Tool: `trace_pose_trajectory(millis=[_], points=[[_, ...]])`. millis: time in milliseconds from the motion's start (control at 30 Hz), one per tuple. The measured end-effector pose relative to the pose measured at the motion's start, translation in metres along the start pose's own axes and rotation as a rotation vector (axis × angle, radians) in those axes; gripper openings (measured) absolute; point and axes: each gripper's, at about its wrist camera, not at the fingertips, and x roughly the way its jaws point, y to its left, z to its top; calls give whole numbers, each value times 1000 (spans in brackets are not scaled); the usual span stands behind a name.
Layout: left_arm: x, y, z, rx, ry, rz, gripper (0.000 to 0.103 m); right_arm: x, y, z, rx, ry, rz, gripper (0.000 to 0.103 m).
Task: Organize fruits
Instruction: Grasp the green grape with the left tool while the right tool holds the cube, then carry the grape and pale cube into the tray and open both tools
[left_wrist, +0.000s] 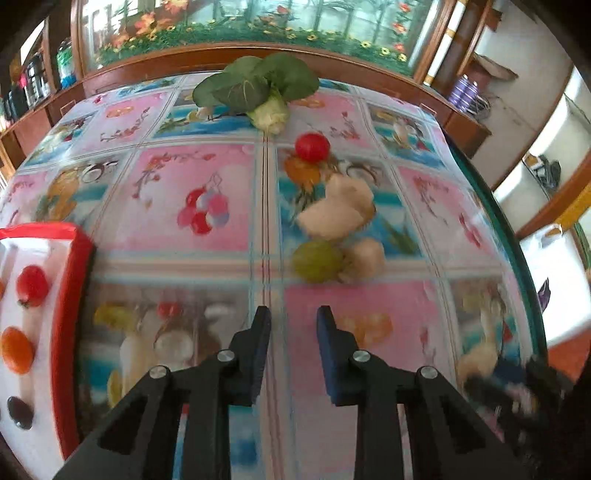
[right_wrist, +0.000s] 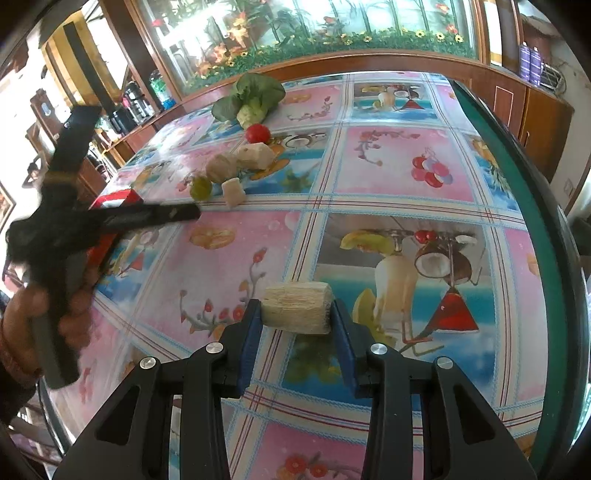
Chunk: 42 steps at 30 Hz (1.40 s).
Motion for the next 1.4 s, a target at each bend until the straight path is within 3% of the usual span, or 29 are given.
trace_pose_trajectory(millis=[100, 167, 233, 367, 533, 600, 633, 700, 933, 1233, 1400], points=[[-3, -7, -4, 48, -2, 7, 34, 0, -1, 0, -3, -3, 4, 37], [-4, -17, -2, 66, -14, 8, 56, 0, 0, -1, -5, -5, 1, 37], [-5, -25, 2, 84, -43, 32, 66, 0, 0, -1, -4, -4, 0, 37], [-6, -29, 6, 112, -59, 49, 67, -1, -2, 1, 6, 5, -2, 38], [6, -32, 11, 162, -48, 112, 66, -1, -4, 1, 13, 6, 3, 38], [11, -30, 12, 142, -46, 109, 57, -1, -3, 1, 9, 4, -1, 38], [13, -28, 13, 131, -43, 105, 41, -1, -3, 1, 9, 3, -3, 38], [13, -26, 13, 118, -47, 102, 31, -1, -2, 1, 4, 0, -7, 37], [2, -25, 0, 103, -21, 84, 30, -3, -2, 0, -3, -6, -19, 37], [-37, -25, -62, 114, 9, 19, 30, -29, -2, -6, -16, -36, -39, 37], [-53, -15, -82, 73, 25, -17, 30, -31, 8, -18, -58, -4, -70, 37]])
